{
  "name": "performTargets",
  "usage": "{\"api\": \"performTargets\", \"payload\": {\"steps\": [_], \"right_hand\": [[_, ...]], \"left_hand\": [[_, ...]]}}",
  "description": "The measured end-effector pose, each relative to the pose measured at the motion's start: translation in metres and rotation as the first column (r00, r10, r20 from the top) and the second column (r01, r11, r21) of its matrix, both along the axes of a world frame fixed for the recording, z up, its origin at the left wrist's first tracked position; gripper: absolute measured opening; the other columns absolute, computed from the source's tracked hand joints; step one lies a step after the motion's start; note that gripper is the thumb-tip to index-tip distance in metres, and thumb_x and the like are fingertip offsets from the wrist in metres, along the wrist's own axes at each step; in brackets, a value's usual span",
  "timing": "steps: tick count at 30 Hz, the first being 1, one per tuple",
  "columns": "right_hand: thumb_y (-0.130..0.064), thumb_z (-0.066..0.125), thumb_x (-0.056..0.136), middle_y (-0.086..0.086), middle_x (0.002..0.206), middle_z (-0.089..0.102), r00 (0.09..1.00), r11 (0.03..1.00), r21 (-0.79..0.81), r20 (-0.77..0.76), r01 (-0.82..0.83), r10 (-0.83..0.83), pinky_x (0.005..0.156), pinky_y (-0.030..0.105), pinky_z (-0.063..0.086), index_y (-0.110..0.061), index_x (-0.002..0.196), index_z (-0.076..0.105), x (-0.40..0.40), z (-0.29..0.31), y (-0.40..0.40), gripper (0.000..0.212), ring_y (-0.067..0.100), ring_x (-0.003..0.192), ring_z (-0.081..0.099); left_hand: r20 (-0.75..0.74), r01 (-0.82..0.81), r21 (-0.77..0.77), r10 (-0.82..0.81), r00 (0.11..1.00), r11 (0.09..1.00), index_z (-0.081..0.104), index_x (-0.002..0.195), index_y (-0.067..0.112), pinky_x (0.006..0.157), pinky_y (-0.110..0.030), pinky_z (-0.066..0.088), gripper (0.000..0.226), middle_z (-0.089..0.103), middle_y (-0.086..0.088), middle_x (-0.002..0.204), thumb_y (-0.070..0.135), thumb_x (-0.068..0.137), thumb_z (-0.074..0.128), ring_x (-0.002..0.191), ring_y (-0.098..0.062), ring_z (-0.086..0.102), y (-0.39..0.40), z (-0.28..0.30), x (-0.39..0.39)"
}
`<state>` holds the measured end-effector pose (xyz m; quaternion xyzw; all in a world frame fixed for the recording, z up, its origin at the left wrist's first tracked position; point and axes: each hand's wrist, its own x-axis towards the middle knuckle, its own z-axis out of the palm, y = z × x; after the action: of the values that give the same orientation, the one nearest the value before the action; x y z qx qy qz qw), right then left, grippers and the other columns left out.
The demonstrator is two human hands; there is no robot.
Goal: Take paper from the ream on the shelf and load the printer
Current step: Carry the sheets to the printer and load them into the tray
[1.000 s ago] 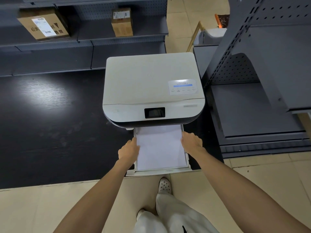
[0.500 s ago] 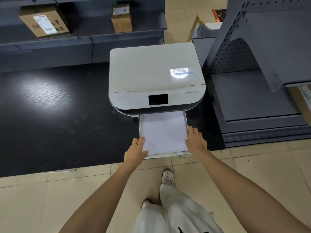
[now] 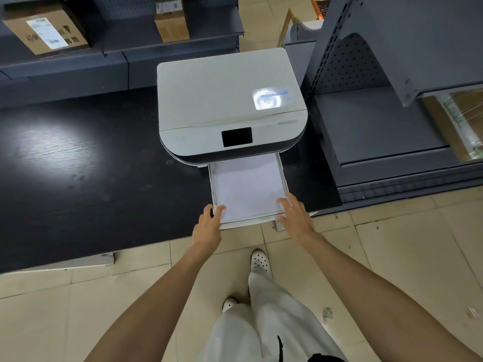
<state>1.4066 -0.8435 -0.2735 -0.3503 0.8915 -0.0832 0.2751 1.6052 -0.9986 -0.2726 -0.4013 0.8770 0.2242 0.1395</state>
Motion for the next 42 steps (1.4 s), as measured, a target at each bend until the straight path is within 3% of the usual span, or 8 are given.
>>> {"api": "performTargets", "payload": {"steps": [6,9,14,24,28,32,36,42], "right_hand": [[-0.005,0.065,0.088,-0.003,0.148,0.036,0.997,0.999,0.018,-0.066,-0.038,0.039,0.089,0.036,0.049,-0.023,0.135,0.046,-0.001,0.003,-0.001,0.054,0.025,0.124,0.043],[-0.009,0.066,0.089,-0.003,0.145,0.041,0.994,0.999,0.015,-0.106,-0.039,0.04,0.096,0.037,0.043,-0.024,0.135,0.047,-0.004,0.004,-0.005,0.052,0.024,0.123,0.046],[-0.017,0.069,0.088,-0.004,0.146,0.042,0.988,0.997,0.019,-0.134,-0.071,0.073,0.107,0.037,0.034,-0.026,0.138,0.046,-0.01,0.005,-0.01,0.056,0.021,0.132,0.039],[-0.012,0.07,0.086,-0.003,0.145,0.043,0.985,0.993,0.039,-0.132,-0.111,0.115,0.107,0.037,0.035,-0.026,0.138,0.045,-0.025,0.009,-0.03,0.059,0.021,0.133,0.039],[-0.002,0.069,0.083,-0.004,0.146,0.042,0.982,0.993,0.002,-0.149,-0.121,0.12,0.106,0.035,0.036,-0.027,0.14,0.042,-0.029,0.01,-0.04,0.068,0.02,0.133,0.039],[0.01,0.066,0.077,-0.002,0.151,0.034,0.974,0.987,-0.03,-0.168,-0.158,0.151,0.107,0.035,0.035,-0.026,0.144,0.037,-0.034,0.011,-0.05,0.081,0.021,0.138,0.033],[0.013,0.067,0.072,0.003,0.159,0.018,0.952,0.976,-0.046,-0.234,-0.214,0.197,0.109,0.038,0.037,-0.026,0.148,0.031,-0.04,0.014,-0.058,0.092,0.025,0.144,0.023],[0.017,0.066,0.069,0.008,0.164,-0.002,0.941,0.976,-0.086,-0.293,-0.202,0.169,0.115,0.041,0.032,-0.029,0.156,0.01,-0.052,0.013,-0.073,0.113,0.03,0.151,0.012]], "left_hand": [[0.003,0.011,-0.027,-0.011,1.0,1.0,0.034,0.141,0.028,0.062,-0.03,0.037,0.072,0.034,-0.006,0.138,-0.01,0.083,0.05,0.089,-0.021,0.044,-0.003,0.001,-0.002],[-0.014,0.009,-0.046,-0.009,1.0,0.999,0.036,0.139,0.026,0.06,-0.03,0.039,0.068,0.03,-0.006,0.142,-0.008,0.083,0.051,0.096,-0.023,0.046,-0.003,0.002,-0.001],[-0.022,0.012,-0.059,-0.013,1.0,0.998,0.036,0.14,0.027,0.06,-0.029,0.041,0.068,0.027,-0.007,0.143,-0.006,0.083,0.053,0.102,-0.024,0.044,-0.007,0.004,-0.006],[-0.056,0.052,-0.098,-0.058,0.997,0.994,0.033,0.145,0.028,0.063,-0.027,0.043,0.085,0.032,-0.007,0.141,-0.008,0.073,0.059,0.102,-0.023,0.046,-0.026,0.006,-0.024],[-0.079,0.058,-0.134,-0.069,0.995,0.989,0.032,0.147,0.027,0.071,-0.028,0.044,0.088,0.033,-0.009,0.142,-0.011,0.073,0.06,0.109,-0.025,0.046,-0.035,0.004,-0.03],[-0.096,0.066,-0.22,-0.089,0.991,0.973,0.033,0.149,0.026,0.09,-0.039,0.048,0.092,0.038,-0.012,0.144,-0.01,0.072,0.066,0.13,-0.033,0.039,-0.043,0.0,-0.035],[-0.079,0.077,-0.296,-0.105,0.991,0.952,0.026,0.154,0.028,0.107,-0.048,0.039,0.1,0.032,-0.015,0.153,-0.006,0.073,0.073,0.146,-0.039,0.023,-0.051,0.0,-0.04],[-0.083,0.079,-0.365,-0.117,0.99,0.928,0.005,0.157,0.032,0.118,-0.052,0.019,0.118,0.012,-0.014,0.162,-0.002,0.071,0.078,0.15,-0.041,0.006,-0.065,0.003,-0.052]]}}
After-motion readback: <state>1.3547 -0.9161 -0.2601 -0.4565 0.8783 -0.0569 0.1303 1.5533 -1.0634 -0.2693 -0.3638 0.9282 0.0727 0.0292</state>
